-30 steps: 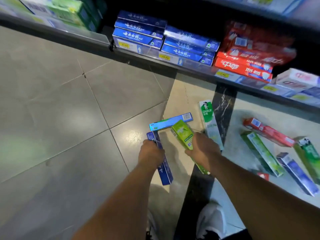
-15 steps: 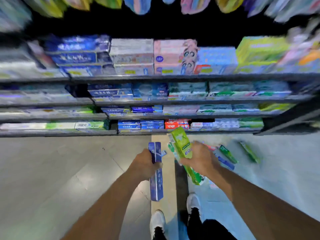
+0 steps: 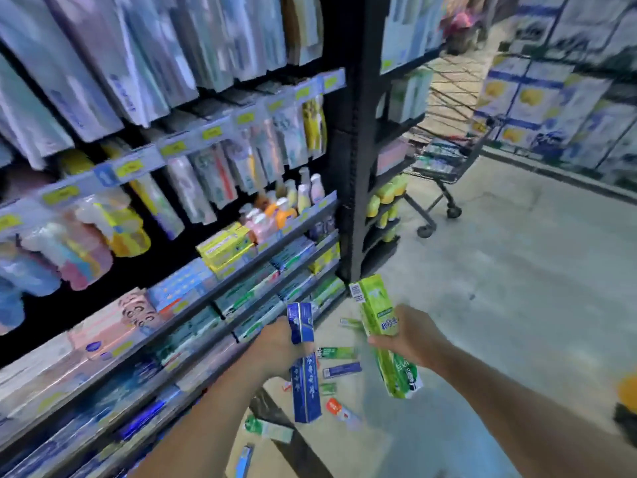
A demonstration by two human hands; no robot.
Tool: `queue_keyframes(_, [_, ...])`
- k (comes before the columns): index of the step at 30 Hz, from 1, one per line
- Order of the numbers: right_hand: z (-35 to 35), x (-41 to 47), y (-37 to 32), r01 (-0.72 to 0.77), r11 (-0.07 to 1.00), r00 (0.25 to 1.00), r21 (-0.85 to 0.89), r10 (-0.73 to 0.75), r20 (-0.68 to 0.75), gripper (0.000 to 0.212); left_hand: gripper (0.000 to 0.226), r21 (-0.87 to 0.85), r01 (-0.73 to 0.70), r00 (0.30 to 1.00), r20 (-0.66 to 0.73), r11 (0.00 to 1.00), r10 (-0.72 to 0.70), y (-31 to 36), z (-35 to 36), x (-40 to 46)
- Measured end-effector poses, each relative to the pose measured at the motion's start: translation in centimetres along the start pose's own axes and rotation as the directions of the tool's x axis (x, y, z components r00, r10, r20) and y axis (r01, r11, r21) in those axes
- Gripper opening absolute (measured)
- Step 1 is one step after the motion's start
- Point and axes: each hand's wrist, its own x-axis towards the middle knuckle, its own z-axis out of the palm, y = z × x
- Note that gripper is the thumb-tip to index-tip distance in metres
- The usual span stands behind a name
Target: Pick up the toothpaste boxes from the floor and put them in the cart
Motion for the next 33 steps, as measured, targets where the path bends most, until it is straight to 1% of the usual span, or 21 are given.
queue_keyframes(1, [-2.3,0.2,2.1,-0.03,1.0,0.999,0.01,0.03,-0.02,0.043,0.023,0.021,-0.034,0.999,0.016,0.999,0.034,3.0,1.1,1.7])
queue_keyframes(4, [-9.2,0.9,8.9,-0.116,0.99,0.989,0.086,0.122,-0.079,0.043,0.025,0.178,-0.145,0.989,0.053,0.973,0.137,12.4,4.9,6.4])
queue_keyframes(5, [-11.5,1.0,11.1,-0.136,0.984,0.984,0.118,0.148,-0.103,0.043,0.026,0.204,-0.168,0.985,0.063,0.964,0.158,15.3,6.3,7.9])
queue_keyframes(9, [-19.2,1.8,20.2,-0.205,0.96,0.956,0.192,0.238,-0.171,0.042,0.035,0.191,-0.217,0.974,0.108,0.957,0.199,25.7,11.6,13.5])
queue_keyframes(13, [-26.0,3.7,26.4,-0.248,0.93,0.924,0.271,0.311,-0.22,0.045,0.033,0.173,-0.254,0.963,0.133,0.952,0.233,34.6,15.3,17.9])
queue_keyframes(15, [-28.9,5.3,28.3,-0.254,0.922,0.915,0.293,0.327,-0.235,0.044,0.034,0.19,-0.264,0.96,0.15,0.946,0.238,38.3,16.5,19.8])
queue_keyframes(19, [-33.0,10.0,31.3,-0.273,0.91,0.901,0.313,0.356,-0.247,0.048,0.031,0.194,-0.285,0.952,0.166,0.939,0.255,44.3,17.9,24.9])
queue_keyframes(21, [-34.8,13.0,32.4,-0.278,0.911,0.901,0.306,0.358,-0.246,0.05,0.031,0.162,-0.289,0.949,0.177,0.943,0.261,46.7,18.3,28.2])
queue_keyframes(25, [-38.9,20.1,33.8,-0.283,0.905,0.898,0.317,0.366,-0.244,0.045,0.039,0.118,-0.285,0.944,0.206,0.951,0.257,51.5,17.9,35.9])
queue_keyframes(29, [-44.2,27.0,34.2,-0.306,0.884,0.879,0.353,0.405,-0.251,0.046,0.032,0.103,-0.329,0.923,0.245,0.939,0.296,58.0,16.4,42.7])
queue_keyframes(33, [-49.6,32.9,35.2,-0.332,0.873,0.862,0.357,0.435,-0.261,0.046,0.023,0.143,-0.354,0.914,0.26,0.924,0.31,64.3,15.0,49.9])
